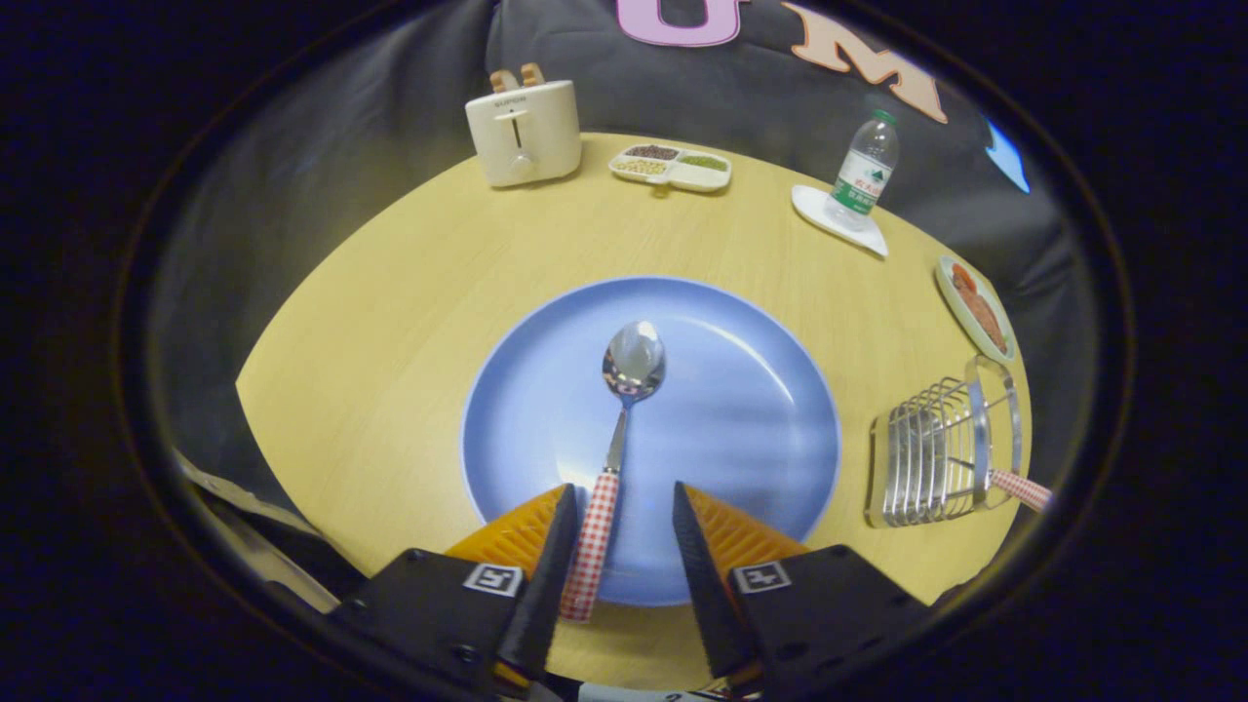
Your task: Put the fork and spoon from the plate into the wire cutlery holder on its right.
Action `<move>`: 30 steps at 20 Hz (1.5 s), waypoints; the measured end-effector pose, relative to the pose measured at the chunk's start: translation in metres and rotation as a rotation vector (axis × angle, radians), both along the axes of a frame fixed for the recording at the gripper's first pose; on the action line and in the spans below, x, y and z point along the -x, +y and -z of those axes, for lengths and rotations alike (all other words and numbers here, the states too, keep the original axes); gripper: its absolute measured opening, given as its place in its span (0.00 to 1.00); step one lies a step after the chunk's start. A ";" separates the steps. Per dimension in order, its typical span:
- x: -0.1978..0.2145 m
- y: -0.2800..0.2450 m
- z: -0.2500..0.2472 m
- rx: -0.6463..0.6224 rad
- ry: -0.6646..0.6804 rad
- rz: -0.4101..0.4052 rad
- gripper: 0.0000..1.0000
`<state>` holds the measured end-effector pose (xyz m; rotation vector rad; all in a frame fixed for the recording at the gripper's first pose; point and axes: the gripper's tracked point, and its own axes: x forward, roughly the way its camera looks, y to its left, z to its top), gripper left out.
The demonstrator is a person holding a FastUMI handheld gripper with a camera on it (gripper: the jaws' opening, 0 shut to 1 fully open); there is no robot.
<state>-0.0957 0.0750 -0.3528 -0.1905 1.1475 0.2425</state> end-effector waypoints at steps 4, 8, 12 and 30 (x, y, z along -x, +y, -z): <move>0.002 -0.006 0.009 0.014 0.025 0.002 0.23; 0.006 -0.005 -0.001 -0.010 0.066 -0.024 0.15; -0.002 -0.013 -0.025 -0.017 0.060 -0.085 0.15; -0.016 -0.058 -0.087 -0.032 0.113 -0.171 0.07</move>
